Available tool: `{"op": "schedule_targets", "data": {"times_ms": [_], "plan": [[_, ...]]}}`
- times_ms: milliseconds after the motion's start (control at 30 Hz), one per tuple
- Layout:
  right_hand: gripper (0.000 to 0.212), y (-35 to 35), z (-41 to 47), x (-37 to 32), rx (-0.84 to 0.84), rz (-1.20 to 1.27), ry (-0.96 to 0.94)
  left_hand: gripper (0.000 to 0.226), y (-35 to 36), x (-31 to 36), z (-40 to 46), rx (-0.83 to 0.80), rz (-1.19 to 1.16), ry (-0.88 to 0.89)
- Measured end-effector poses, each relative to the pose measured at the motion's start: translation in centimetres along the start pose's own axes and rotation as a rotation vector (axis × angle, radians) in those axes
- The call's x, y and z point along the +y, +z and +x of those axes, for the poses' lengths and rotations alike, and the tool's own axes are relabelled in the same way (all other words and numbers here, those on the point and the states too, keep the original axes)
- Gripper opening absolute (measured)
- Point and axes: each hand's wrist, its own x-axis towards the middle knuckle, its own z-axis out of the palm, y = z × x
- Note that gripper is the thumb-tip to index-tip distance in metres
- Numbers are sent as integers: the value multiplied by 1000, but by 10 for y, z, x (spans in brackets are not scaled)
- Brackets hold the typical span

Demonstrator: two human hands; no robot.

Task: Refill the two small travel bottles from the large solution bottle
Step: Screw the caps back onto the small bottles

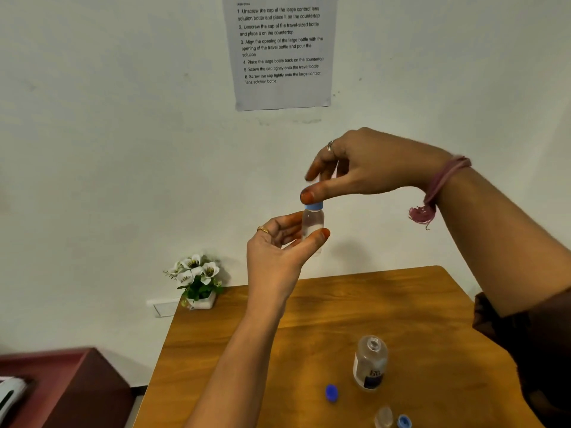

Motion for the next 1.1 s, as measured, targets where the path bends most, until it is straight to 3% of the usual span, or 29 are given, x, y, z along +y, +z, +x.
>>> {"op": "schedule_targets", "data": {"times_ms": [100, 200, 333, 467, 600, 700, 800, 900, 1000, 1100], "plan": [[53, -8, -6, 4, -80, 124, -51, 37, 0, 0, 0, -2, 0, 1], [36, -1, -6, 7, -39, 181, -63, 38, 0, -1, 1, -3, 18, 3], [57, 7, -6, 8, 13, 117, 25, 39, 2, -3, 0, -5, 13, -5], [38, 17, -11, 11, 1, 253, -41, 38, 2, -6, 0, -14, 12, -5], [57, 32, -8, 12, 29, 173, 70, 40, 3, -10, -2, -8, -2, -22], [51, 33, -16, 17, -66, 327, 23, 36, 3, -9, -3, -8, -12, -13], [32, 42, -17, 17, 82, 504, 23, 37, 3, -11, -2, -11, -5, -21], [40, 54, -13, 14, 234, 345, 99, 39, 4, -15, -3, 0, -10, -41], [61, 52, -20, 19, -18, 421, 99, 38, 4, -15, -4, -4, -24, -42], [47, 53, -25, 25, -24, 611, 28, 39, 3, -15, -4, -13, -14, -39]]}}
